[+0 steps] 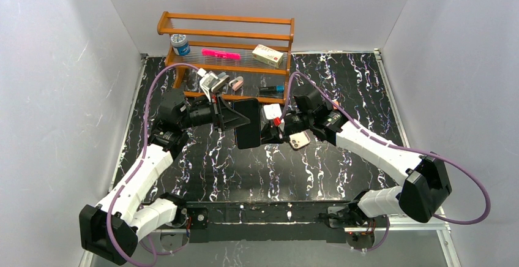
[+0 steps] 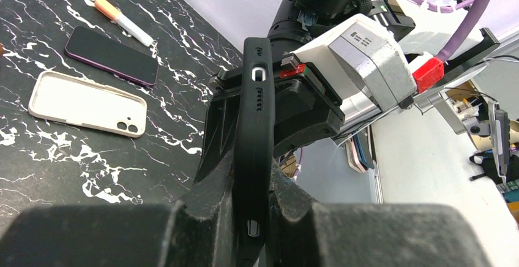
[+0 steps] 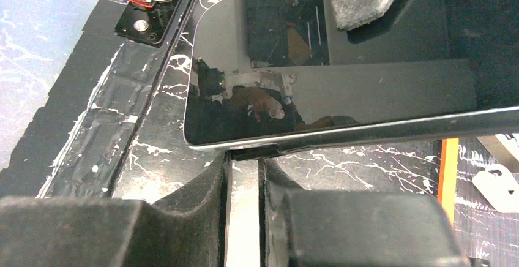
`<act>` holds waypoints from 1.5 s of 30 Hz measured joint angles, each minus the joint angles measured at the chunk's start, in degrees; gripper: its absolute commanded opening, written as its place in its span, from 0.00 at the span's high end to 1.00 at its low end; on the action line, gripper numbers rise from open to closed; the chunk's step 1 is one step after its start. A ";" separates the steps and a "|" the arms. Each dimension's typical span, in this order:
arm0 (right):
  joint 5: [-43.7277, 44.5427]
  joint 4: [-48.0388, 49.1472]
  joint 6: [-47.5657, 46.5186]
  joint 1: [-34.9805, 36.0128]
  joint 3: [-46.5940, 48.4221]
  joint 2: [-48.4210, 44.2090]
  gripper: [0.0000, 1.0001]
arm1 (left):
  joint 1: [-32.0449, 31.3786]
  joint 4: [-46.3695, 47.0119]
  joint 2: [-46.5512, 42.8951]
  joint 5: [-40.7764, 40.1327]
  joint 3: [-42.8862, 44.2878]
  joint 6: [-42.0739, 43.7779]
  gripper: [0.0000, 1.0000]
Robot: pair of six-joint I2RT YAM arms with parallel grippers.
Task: Take the phone out of the phone case
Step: Remove the phone case from the phone.
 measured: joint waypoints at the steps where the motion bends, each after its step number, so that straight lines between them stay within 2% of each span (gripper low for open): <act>1: 0.33 0.44 0.20 0.02 -0.17 -0.11 0.99 | 0.00 0.04 0.00 -0.17 0.00 0.00 1.00; 5: 1.97 4.90 3.74 0.02 -3.04 -2.14 0.98 | 0.02 0.44 -0.07 -0.72 0.00 -0.17 1.00; 11: 2.84 17.22 15.41 -0.72 -9.92 -6.38 0.87 | 0.35 3.85 -0.81 -2.38 -0.98 -3.19 1.00; 13: 2.32 20.63 19.87 -1.14 -11.26 -6.62 0.81 | 0.46 5.64 -1.16 -3.08 -1.90 -4.68 1.00; 18: 1.16 30.14 32.37 -1.95 -14.43 -6.54 0.72 | 0.70 8.74 -1.53 -4.35 -3.19 -7.52 1.00; 31: 1.51 50.07 56.63 -2.08 -18.34 -3.63 0.67 | 0.98 16.44 -3.19 -7.69 -6.10 -12.96 1.00; 35: 2.03 54.01 61.70 -2.08 -18.34 -2.60 0.64 | 1.09 18.88 -4.13 -9.73 -7.08 -15.10 1.00; 45: 5.49 61.20 71.58 -2.08 -19.17 0.15 0.62 | 1.33 25.99 -5.16 -17.27 -11.85 -21.73 1.00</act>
